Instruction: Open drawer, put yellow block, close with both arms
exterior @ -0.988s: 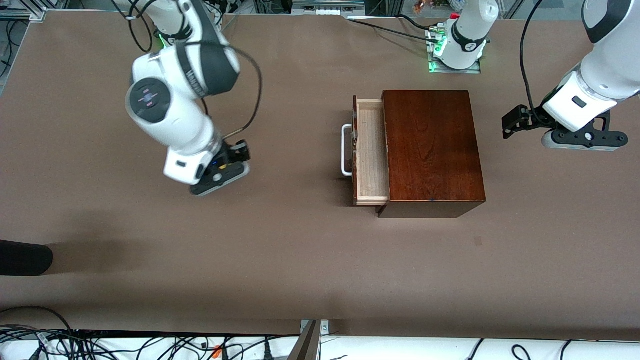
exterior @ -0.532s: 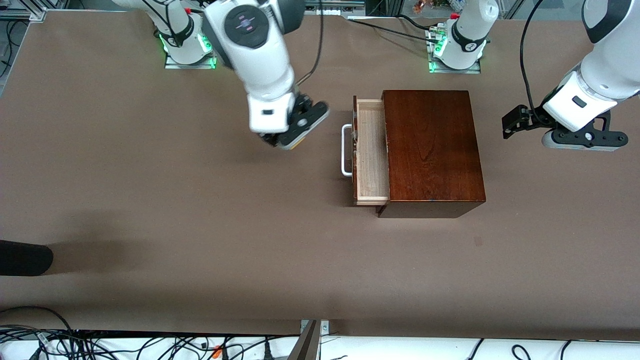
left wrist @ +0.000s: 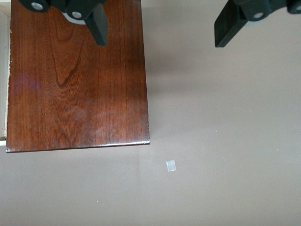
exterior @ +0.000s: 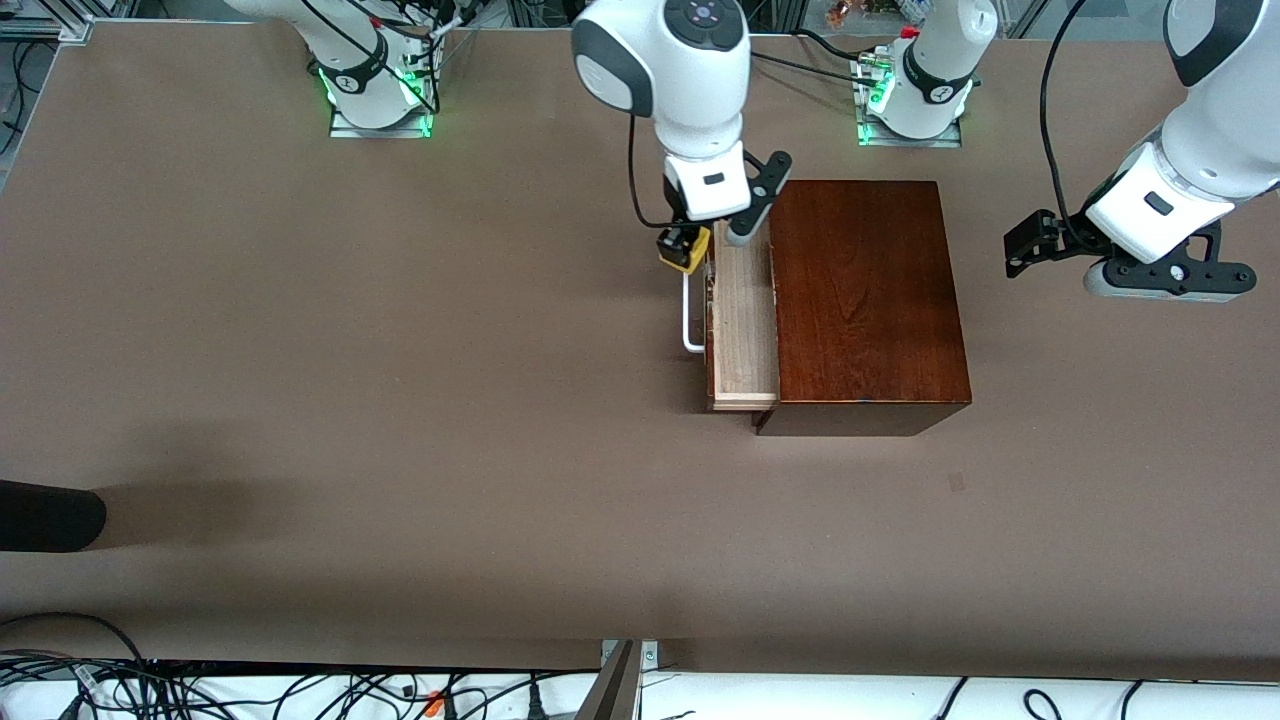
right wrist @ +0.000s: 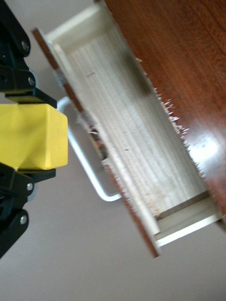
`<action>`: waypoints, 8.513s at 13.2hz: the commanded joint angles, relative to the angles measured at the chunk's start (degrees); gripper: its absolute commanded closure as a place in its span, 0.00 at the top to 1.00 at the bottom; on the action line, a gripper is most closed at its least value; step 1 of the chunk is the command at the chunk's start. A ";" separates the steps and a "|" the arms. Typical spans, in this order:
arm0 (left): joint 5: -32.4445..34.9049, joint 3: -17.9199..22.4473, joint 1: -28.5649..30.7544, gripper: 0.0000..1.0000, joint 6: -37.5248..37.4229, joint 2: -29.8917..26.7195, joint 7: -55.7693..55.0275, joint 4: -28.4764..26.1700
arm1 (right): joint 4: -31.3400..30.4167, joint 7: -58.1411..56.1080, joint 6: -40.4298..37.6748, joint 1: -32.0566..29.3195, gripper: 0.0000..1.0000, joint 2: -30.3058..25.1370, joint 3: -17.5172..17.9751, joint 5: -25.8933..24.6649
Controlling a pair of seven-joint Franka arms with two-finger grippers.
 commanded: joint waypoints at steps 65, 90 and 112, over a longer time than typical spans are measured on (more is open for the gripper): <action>1.86 -0.69 0.03 1.00 -0.61 -0.99 -0.63 -0.19 | -20.64 -7.80 -13.27 -38.62 1.00 -35.34 1.95 3.10; 1.68 -0.69 -0.06 1.00 -0.61 0.42 2.54 1.83 | -24.79 5.06 -18.11 -42.06 1.00 -36.67 -6.32 1.52; 0.28 -28.73 -9.53 0.04 19.42 31.78 40.72 10.53 | -24.79 5.06 -18.11 -42.15 1.00 -36.50 -6.49 1.52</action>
